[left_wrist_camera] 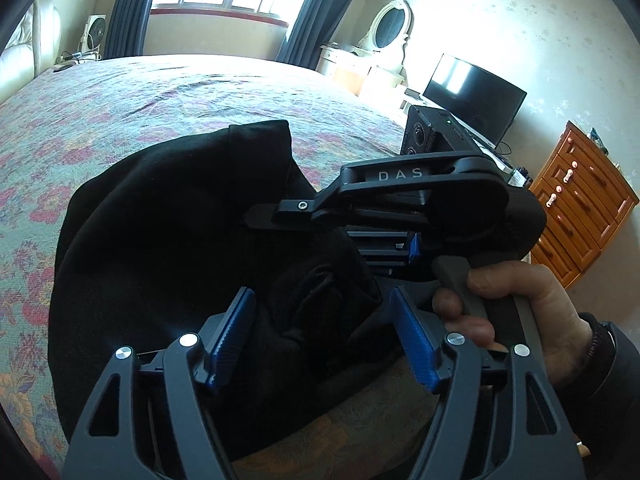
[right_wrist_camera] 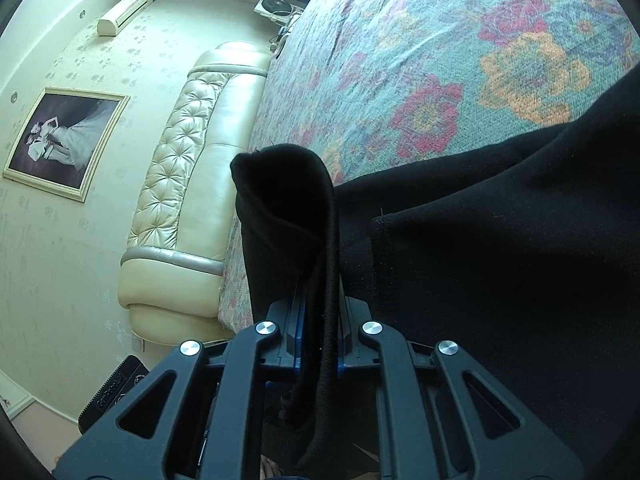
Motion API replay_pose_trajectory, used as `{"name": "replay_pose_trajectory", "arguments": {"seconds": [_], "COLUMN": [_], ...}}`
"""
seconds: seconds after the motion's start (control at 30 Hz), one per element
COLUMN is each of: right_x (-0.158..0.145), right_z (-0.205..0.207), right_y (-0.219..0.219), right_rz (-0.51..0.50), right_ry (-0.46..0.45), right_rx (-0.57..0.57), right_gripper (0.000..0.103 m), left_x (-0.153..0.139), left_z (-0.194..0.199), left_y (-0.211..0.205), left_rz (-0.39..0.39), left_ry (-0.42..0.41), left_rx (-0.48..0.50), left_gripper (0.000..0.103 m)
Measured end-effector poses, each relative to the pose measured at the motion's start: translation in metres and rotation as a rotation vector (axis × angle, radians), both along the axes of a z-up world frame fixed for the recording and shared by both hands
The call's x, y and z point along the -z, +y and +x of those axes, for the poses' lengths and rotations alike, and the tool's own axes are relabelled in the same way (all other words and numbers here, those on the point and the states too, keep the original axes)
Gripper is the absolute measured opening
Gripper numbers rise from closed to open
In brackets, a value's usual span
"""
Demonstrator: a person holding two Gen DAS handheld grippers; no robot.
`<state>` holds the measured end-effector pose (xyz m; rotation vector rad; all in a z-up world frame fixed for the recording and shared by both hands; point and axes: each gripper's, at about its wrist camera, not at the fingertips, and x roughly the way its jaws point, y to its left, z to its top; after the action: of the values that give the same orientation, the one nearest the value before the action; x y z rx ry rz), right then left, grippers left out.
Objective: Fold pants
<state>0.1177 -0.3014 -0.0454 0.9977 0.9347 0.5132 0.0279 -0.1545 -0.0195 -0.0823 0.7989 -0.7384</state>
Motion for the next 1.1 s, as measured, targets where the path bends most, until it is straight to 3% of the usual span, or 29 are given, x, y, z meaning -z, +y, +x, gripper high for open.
{"name": "replay_pose_trajectory", "arguments": {"seconds": [0.3, 0.57, 1.1], "right_x": [-0.02, -0.028, -0.013], "right_z": [-0.014, -0.026, -0.047], "right_y": [-0.03, -0.075, -0.133], "right_rz": [-0.048, -0.086, -0.12], "right_ry": [-0.026, -0.022, 0.036], "right_rx": [0.025, 0.088, 0.155], "right_gripper": [0.01, 0.01, 0.01], "left_x": [-0.021, -0.011, 0.011], "left_z": [0.0, 0.021, 0.042], "left_y": [0.044, 0.082, 0.071], "left_rz": [-0.086, -0.083, -0.031], "left_ry": [0.019, 0.066, 0.109], "left_rx": [-0.108, -0.222, -0.233], "left_gripper": [0.078, 0.078, 0.078]}}
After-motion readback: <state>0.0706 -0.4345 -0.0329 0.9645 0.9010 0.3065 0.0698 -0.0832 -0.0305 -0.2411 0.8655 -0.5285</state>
